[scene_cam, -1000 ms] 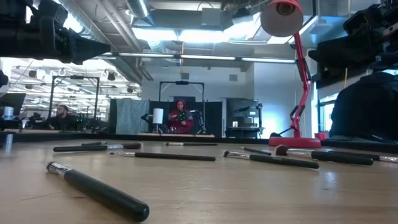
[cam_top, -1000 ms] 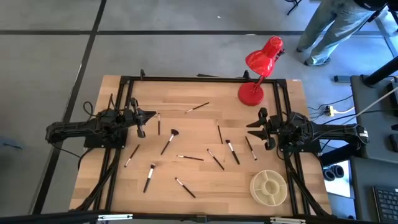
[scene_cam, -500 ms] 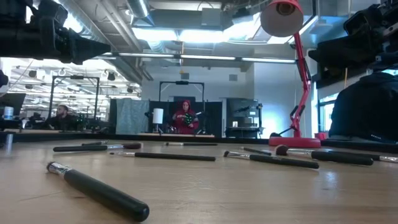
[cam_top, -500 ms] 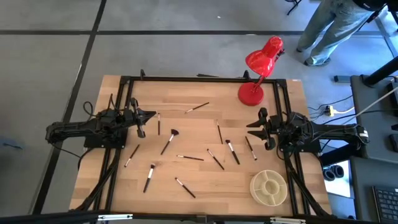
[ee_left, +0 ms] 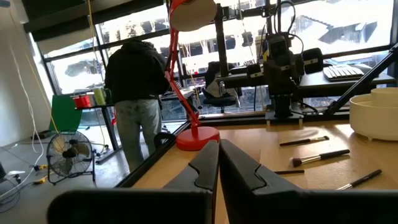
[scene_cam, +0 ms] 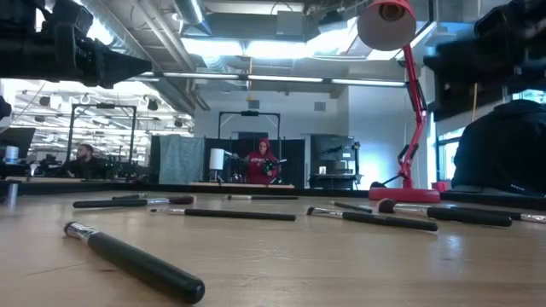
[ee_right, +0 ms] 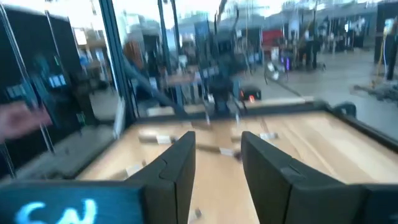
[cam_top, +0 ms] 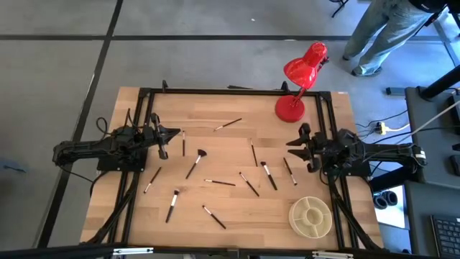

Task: Put items in baskets/containers
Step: Put the black eyeshadow brush into the yellow pen organizer

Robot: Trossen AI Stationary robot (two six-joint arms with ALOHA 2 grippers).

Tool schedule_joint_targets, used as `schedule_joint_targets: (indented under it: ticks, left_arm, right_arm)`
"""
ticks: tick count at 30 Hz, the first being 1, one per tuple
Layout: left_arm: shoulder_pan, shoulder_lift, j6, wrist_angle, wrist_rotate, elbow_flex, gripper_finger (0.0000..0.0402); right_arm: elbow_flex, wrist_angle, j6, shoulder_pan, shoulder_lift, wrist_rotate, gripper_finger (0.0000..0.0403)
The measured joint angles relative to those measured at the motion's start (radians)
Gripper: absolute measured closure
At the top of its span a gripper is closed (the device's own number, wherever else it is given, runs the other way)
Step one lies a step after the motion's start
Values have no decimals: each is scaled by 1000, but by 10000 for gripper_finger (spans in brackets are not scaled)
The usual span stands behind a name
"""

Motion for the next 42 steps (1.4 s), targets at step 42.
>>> schedule_joint_targets:
  ticks: [42]
  left_arm:
    - [0,0,394,175,-324,0,397]
  right_arm:
    - [1451,-745,-250,-59,1591,433,273]
